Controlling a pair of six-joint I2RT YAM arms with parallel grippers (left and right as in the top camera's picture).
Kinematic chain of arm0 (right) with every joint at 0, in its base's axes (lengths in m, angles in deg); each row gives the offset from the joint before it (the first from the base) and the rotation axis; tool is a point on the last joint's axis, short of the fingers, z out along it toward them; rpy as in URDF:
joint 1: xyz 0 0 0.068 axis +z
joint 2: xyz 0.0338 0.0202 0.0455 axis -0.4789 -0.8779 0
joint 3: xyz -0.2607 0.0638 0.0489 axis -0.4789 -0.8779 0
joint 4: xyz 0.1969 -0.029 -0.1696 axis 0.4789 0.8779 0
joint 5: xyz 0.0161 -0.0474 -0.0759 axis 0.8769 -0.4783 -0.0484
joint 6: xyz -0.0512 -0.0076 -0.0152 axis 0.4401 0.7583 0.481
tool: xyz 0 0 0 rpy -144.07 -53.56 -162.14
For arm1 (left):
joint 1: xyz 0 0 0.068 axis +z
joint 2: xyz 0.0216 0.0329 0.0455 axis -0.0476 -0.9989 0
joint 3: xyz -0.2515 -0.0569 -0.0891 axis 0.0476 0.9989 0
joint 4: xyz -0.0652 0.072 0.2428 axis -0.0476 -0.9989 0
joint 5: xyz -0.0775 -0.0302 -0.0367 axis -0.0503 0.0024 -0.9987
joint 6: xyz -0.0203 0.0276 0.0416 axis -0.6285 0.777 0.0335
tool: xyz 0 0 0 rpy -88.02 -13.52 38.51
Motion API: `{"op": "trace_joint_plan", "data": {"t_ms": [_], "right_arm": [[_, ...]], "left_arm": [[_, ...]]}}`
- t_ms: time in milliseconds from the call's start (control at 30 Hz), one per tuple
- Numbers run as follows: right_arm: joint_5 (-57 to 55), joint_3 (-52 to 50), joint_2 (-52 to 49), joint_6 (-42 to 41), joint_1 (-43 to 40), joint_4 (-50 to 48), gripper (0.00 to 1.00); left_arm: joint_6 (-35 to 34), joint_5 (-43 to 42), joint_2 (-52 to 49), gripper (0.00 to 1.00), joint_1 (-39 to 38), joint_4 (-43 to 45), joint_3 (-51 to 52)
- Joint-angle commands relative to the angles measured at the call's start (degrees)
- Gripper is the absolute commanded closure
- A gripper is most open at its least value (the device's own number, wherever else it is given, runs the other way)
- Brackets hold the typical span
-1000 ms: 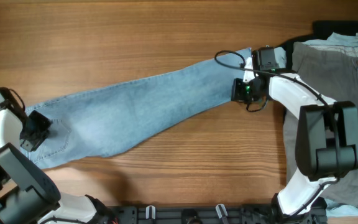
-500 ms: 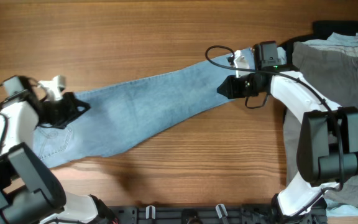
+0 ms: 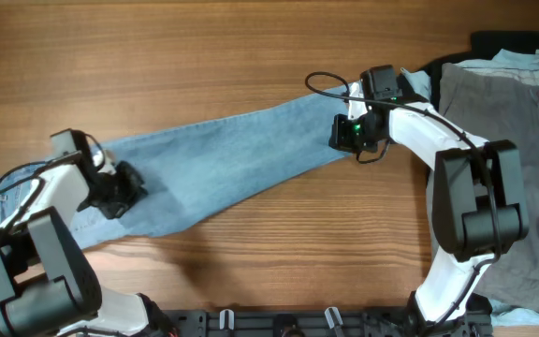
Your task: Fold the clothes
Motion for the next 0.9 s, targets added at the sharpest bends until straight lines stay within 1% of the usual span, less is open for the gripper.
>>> {"op": "trace_joint_plan", "data": {"t_ms": [0, 33, 67, 100, 133, 167, 233, 267, 300, 333, 400, 467, 600, 633, 700, 833, 867], "right_arm": [[-12.4, -2.6, -1.2, -2.2, -0.9, 4.2, 0.95], [-12.4, -2.5, -0.1, -2.2, -0.9, 4.7, 0.95], [-12.4, -2.5, 1.3, -2.1, -0.9, 5.1, 0.91], [-12.1, -2.5, 3.7, -0.8, -0.9, 5.4, 0.89], [-11.8, -2.5, 5.6, 0.3, -0.9, 5.6, 0.89], [-11.4, -2.5, 7.0, 1.1, -0.9, 5.6, 0.89], [-10.3, -2.5, 10.9, 2.3, -0.9, 5.6, 0.87], [-9.6, -2.5, 12.7, 2.4, -0.9, 5.6, 0.84], [-8.4, -2.5, 15.1, 2.5, -0.9, 5.6, 0.80], [-7.3, -2.5, 17.3, 2.5, -0.9, 5.6, 0.75], [-6.4, -2.5, 20.0, 2.4, -0.9, 5.5, 0.66], [-6.3, -2.5, 21.4, 2.0, -0.9, 5.6, 0.59], [-5.0, -2.5, 21.6, 2.1, -0.9, 5.6, 0.53], [-4.7, -2.5, 21.6, 2.0, -0.9, 5.6, 0.51], [-4.8, -2.5, 21.6, 2.1, -0.9, 5.6, 0.45], [-4.8, -2.5, 21.6, 2.1, -0.9, 5.6, 0.25], [-4.8, -2.5, 21.6, 2.1, -0.9, 5.7, 0.24]], "left_arm": [[-0.2, 15.1, -2.9, 0.94, 4.9, 0.9, -3.0], [2.4, 12.4, -2.8, 0.93, 4.9, 0.2, -5.0], [4.2, 10.0, -2.8, 0.91, 4.8, -0.9, -7.1], [6.6, 4.9, -2.3, 0.87, 4.6, -3.3, -10.7], [7.8, 2.2, -1.9, 0.85, 4.6, -4.6, -12.3], [8.9, 0.2, -1.5, 0.82, 4.6, -6.1, -13.9], [9.3, -3.3, 0.2, 0.79, 4.6, -10.3, -18.0], [9.5, -4.9, 1.7, 0.78, 4.6, -12.6, -20.2], [10.9, -6.7, 3.4, 0.77, 4.5, -14.8, -22.0], [12.1, -7.5, 5.4, 0.77, 4.3, -16.5, -23.4], [12.2, -7.6, 9.4, 0.76, 3.7, -17.8, -24.8], [12.3, -7.6, 15.7, 0.73, 2.3, -17.7, -24.9], [12.2, -7.5, 26.5, 0.62, -0.2, -18.2, -24.9], [12.2, -7.5, 28.3, 0.61, -0.5, -18.5, -24.9], [12.2, -7.5, 31.4, 0.59, -0.6, -19.7, -24.9], [12.3, -7.5, 33.7, 0.58, -0.6, -24.4, -24.9], [12.3, -7.5, 33.7, 0.58, -0.6, -25.4, -24.9]]}}
